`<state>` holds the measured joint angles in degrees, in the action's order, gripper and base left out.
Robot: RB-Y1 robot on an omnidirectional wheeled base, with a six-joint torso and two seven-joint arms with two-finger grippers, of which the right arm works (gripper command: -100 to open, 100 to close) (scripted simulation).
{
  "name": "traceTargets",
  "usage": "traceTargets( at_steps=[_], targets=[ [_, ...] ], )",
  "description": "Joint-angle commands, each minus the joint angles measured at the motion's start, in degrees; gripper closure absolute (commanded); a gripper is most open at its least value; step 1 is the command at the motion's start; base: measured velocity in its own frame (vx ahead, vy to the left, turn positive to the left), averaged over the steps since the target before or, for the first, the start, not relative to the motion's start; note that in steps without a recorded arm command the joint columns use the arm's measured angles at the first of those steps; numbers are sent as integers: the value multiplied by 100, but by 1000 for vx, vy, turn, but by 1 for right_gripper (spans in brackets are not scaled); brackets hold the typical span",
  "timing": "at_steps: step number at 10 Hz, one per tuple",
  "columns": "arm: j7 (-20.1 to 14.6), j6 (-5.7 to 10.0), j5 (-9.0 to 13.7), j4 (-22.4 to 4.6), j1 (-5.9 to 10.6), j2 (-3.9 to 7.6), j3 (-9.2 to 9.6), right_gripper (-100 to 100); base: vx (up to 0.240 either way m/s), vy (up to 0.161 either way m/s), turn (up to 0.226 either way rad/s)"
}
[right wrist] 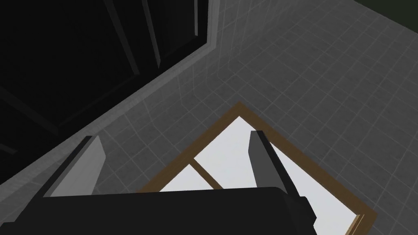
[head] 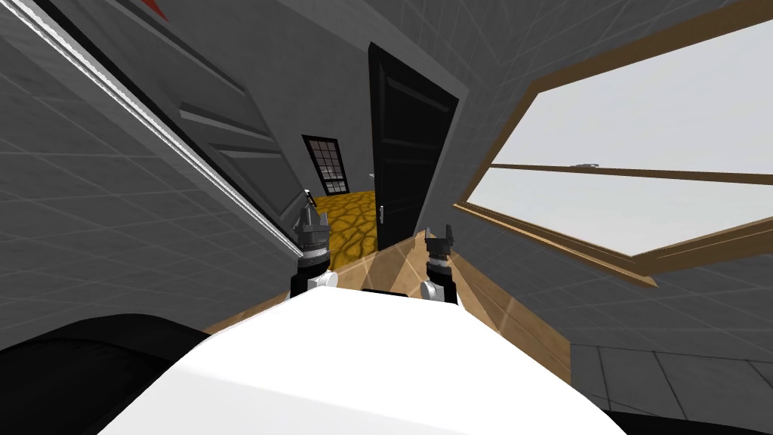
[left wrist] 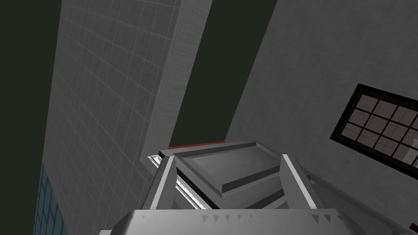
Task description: Push the door open
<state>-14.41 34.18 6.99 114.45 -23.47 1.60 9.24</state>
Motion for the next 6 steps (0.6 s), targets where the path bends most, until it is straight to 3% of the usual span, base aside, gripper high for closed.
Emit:
traceTargets(
  at_steps=[1,6],
  targets=[
    [-267,74,46,-228,43,47,158,-100,98,-4,-10],
    [-1046,183,201,-1048,389,139,629,-100,102,-3,-14]
  ],
)
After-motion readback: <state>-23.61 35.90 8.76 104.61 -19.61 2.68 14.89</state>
